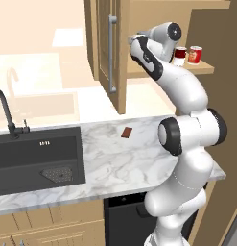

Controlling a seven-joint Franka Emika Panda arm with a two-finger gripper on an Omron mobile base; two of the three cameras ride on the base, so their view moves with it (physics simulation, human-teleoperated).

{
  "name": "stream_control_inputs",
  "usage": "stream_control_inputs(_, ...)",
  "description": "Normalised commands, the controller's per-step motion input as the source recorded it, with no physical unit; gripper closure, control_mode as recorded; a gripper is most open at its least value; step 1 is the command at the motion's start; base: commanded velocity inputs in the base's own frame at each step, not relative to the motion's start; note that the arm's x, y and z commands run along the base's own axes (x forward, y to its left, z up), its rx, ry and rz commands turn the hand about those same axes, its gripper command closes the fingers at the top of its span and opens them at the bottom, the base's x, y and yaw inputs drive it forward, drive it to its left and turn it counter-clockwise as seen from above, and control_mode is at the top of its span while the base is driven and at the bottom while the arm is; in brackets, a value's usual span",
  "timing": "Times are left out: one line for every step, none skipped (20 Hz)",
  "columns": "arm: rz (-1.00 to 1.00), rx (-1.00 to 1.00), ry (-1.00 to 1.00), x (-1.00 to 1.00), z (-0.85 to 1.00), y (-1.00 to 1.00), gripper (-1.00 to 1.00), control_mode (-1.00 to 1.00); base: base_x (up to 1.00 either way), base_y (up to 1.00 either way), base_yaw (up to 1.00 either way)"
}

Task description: Stack two cans on top of the other two cans in the cabinet.

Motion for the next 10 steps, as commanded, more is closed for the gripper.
stream_control_inputs(-0.02,0.00,0.00,-0.03,-0.20,-0.05,1.00,-1.00,0.00,0.00,0.00)
stream_control_inputs(-0.03,0.00,0.00,-0.05,-0.20,-0.06,1.00,-1.00,0.00,0.00,0.00)
stream_control_inputs(-0.03,0.00,0.00,-0.05,-0.22,-0.05,1.00,-1.00,0.00,0.00,0.00)
stream_control_inputs(-0.03,0.00,0.00,-0.05,-0.22,-0.05,1.00,-1.00,0.00,0.00,0.00)
stream_control_inputs(-0.05,0.00,0.00,-0.06,-0.20,-0.03,1.00,-1.00,0.00,0.00,0.00)
stream_control_inputs(-0.05,0.00,0.00,-0.05,-0.19,-0.01,1.00,-1.00,0.00,0.00,0.00)
stream_control_inputs(-0.06,0.00,0.00,-0.03,-0.13,0.00,1.00,-1.00,0.00,0.00,0.00)
stream_control_inputs(-0.06,0.00,0.00,-0.02,-0.10,0.00,1.00,-1.00,0.00,0.00,0.00)
stream_control_inputs(-0.05,0.00,0.00,0.00,-0.03,0.00,1.00,-1.00,0.00,0.00,0.00)
stream_control_inputs(-0.06,0.00,0.00,0.00,0.00,0.00,1.00,-1.00,0.00,0.00,0.00)
